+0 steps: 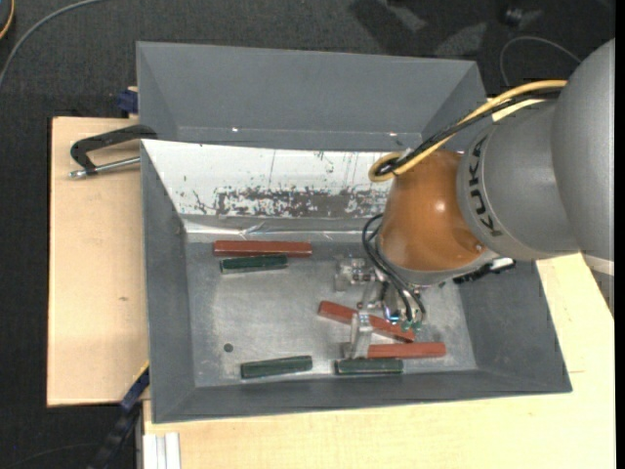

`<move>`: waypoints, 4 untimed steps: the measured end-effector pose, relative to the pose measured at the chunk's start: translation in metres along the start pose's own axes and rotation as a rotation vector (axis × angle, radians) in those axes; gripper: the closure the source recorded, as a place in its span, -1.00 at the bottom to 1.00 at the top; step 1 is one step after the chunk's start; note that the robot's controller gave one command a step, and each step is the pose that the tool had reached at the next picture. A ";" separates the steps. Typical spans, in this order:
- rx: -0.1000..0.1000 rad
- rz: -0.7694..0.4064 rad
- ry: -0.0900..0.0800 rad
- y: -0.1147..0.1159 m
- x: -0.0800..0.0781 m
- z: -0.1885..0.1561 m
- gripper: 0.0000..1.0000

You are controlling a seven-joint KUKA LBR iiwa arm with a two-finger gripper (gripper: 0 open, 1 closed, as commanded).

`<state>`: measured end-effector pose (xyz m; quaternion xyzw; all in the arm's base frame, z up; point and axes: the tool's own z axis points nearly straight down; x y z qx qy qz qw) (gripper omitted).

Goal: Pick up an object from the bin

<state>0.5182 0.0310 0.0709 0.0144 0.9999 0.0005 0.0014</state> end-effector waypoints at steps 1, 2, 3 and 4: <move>0.000 -0.001 0.003 0.000 0.000 -0.002 1.00; 0.000 -0.001 -0.002 0.001 -0.001 -0.007 1.00; -0.001 -0.001 -0.006 0.001 -0.003 -0.049 1.00; -0.001 -0.002 -0.011 0.002 -0.007 -0.131 1.00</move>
Offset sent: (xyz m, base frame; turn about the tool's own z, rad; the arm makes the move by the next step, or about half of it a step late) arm 0.0000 0.0000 0.0000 0.0000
